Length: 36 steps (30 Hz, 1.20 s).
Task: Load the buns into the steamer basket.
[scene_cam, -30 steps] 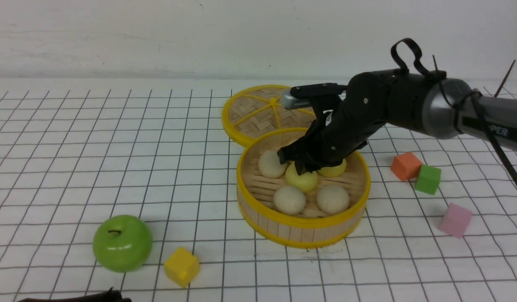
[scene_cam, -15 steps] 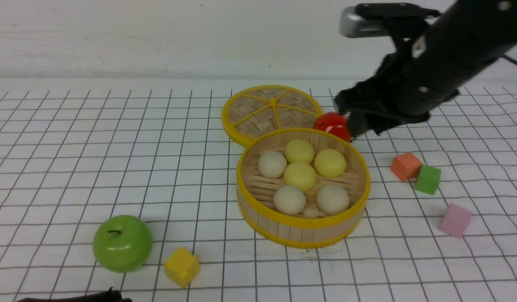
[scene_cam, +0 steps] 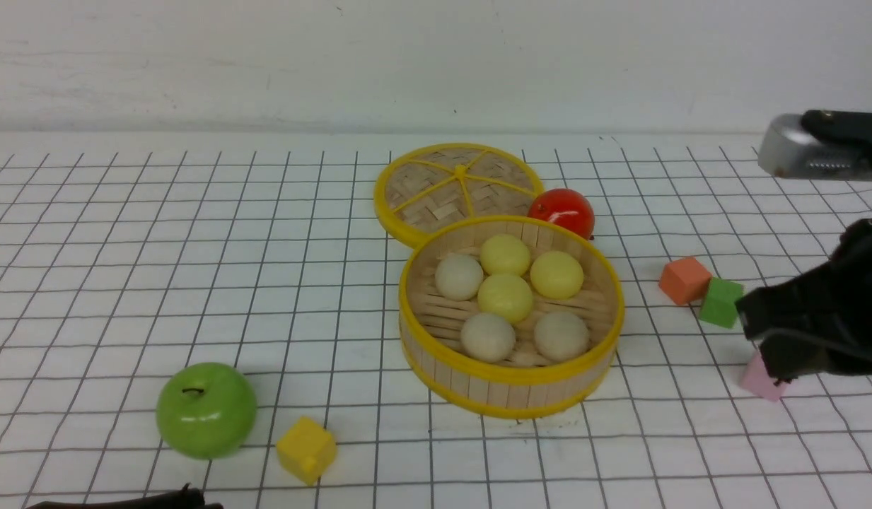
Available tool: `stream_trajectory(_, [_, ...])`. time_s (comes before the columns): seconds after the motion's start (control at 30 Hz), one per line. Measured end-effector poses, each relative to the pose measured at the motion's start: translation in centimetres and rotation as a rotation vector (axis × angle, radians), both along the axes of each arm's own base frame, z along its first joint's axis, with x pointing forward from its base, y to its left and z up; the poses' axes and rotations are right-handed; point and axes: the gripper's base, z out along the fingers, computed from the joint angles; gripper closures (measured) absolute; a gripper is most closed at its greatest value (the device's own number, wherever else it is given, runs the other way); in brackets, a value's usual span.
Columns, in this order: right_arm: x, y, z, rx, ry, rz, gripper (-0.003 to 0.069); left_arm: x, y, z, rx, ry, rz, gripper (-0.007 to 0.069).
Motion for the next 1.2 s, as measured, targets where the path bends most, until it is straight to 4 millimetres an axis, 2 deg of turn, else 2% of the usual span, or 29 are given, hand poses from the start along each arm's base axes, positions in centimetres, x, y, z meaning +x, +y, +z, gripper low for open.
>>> stream_trajectory(0.27, [-0.5, -0.4, -0.1, -0.036, 0.03, 0.003, 0.0678, 0.0, 0.0, 0.0, 0.0, 0.0, 0.0, 0.0468])
stream_trajectory(0.37, [-1.1, -1.4, -0.3, -0.053, -0.03, 0.007, 0.0678, 0.0, 0.0, 0.0, 0.0, 0.0, 0.0, 0.0464])
stream_trajectory(0.43, [-2.5, -3.2, -1.1, -0.032, -0.157, -0.008, 0.0678, 0.0, 0.0, 0.0, 0.0, 0.0, 0.0, 0.0461])
stream_trajectory(0.47, [-3.4, -3.9, -1.7, -0.018, -0.217, -0.02, 0.0678, 0.0, 0.0, 0.0, 0.0, 0.0, 0.0, 0.0461])
stream_trajectory(0.5, [-3.4, -4.0, -2.1, -0.024, -0.203, -0.021, 0.0678, 0.0, 0.0, 0.0, 0.0, 0.0, 0.0, 0.0461])
stream_trajectory(0.53, [-4.9, -5.0, -3.3, -0.005, -0.29, -0.045, 0.0678, 0.0, 0.0, 0.0, 0.0, 0.0, 0.0, 0.046])
stream_trajectory(0.57, [-5.5, -5.4, -3.4, 0.007, -0.342, -0.055, 0.0678, 0.0, 0.0, 0.0, 0.0, 0.0, 0.0, 0.046])
stream_trajectory(0.67, [-9.8, -7.6, -8.1, 0.029, -0.573, -0.139, 0.0678, 0.0, 0.0, 0.0, 0.0, 0.0, 0.0, 0.046])
stream_trajectory(0.73, [-11.5, -8.2, -10.6, 0.036, -0.655, -0.178, 0.0678, 0.0, 0.0, 0.0, 0.0, 0.0, 0.0, 0.046])
stream_trajectory(0.8, [-12.8, -8.7, -13.2, 0.038, -0.724, -0.212, 0.0677, 0.0, 0.0, 0.0, 0.0, 0.0, 0.0, 0.046])
stream_trajectory(0.93, [-14.1, -9.0, -17.1, 0.038, -0.773, -0.247, 0.0676, 0.0, 0.0, 0.0, 0.0, 0.0, 0.0, 0.0454])
stream_trajectory(1.0, [-14.5, -9.1, -18.0, 0.033, -0.769, -0.251, 0.0676, 0.0, 0.0, 0.0, 0.0, 0.0, 0.0, 0.045])
stream_trajectory(1.2, [-14.7, -9.1, -17.9, 0.03, -0.799, -0.25, 0.0671, 0.0, 0.0, 0.0, 0.001, 0.001, 0.0, 0.0443])
